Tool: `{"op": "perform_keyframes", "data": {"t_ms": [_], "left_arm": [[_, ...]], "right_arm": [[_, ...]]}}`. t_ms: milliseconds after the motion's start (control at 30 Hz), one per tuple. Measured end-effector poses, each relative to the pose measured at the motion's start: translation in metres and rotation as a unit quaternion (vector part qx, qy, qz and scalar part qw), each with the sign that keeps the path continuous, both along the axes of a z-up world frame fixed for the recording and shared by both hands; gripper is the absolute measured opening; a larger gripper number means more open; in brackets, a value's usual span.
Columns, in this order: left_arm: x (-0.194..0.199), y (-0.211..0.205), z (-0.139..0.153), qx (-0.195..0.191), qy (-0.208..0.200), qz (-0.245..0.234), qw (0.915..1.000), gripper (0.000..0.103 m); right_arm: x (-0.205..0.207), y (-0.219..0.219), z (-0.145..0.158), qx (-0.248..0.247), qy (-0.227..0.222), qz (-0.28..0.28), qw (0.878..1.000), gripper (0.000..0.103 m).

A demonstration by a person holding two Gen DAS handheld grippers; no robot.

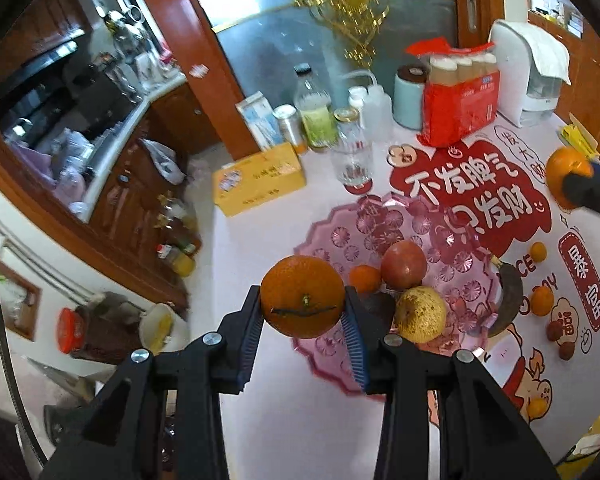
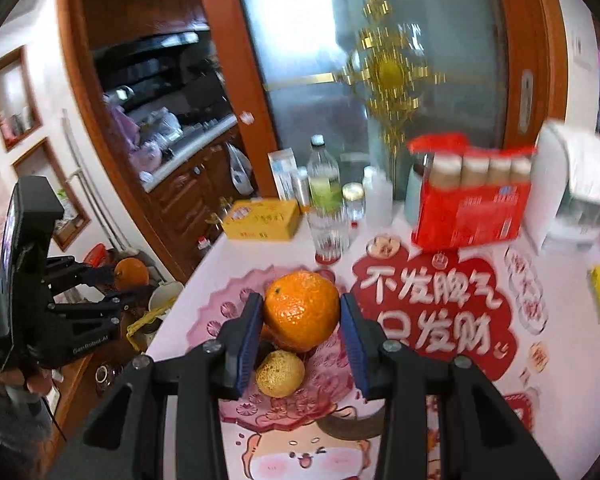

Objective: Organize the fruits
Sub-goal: 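Carry both oranges with both tools over the pink glass bowl, then lower both oranges into the bowl and open both tools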

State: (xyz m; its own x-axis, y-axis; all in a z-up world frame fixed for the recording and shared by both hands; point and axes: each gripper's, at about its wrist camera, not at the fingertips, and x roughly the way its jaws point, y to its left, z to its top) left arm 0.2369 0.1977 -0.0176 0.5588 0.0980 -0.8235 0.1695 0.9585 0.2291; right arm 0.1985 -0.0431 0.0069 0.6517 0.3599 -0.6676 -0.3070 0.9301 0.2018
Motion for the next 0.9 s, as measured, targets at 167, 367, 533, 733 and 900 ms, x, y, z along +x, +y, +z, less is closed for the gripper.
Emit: {"op": "perform_keyframes", "data": {"t_ms": [167,367,533,733,900], "left_arm": [[0.036,0.005,-0.060,-0.025,0.038,-0.005,0.9989,0.037],[0.068,0.010,-0.121,-0.051,0.078,-0.002,0.9956,0.037],[0.082,0.006,-0.153,-0.066,0.096,-0.009,0.9931,0.037],[0.095,0.003,-0.180,-0.079,0.115,-0.013,0.9901,0.037],[0.100,0.007,-0.194,-0.093,0.126,-0.014,0.9876,0.038]], "right_arm": [[0.025,0.020,-0.056,-0.016,0.058,-0.019,0.998,0.039],[0.045,0.031,-0.113,-0.053,0.110,-0.030,0.992,0.039],[0.055,0.034,-0.147,-0.062,0.145,-0.038,0.987,0.039],[0.061,0.046,-0.169,-0.082,0.161,-0.032,0.983,0.039],[0.065,0.055,-0.183,-0.095,0.172,-0.024,0.980,0.040]]}}
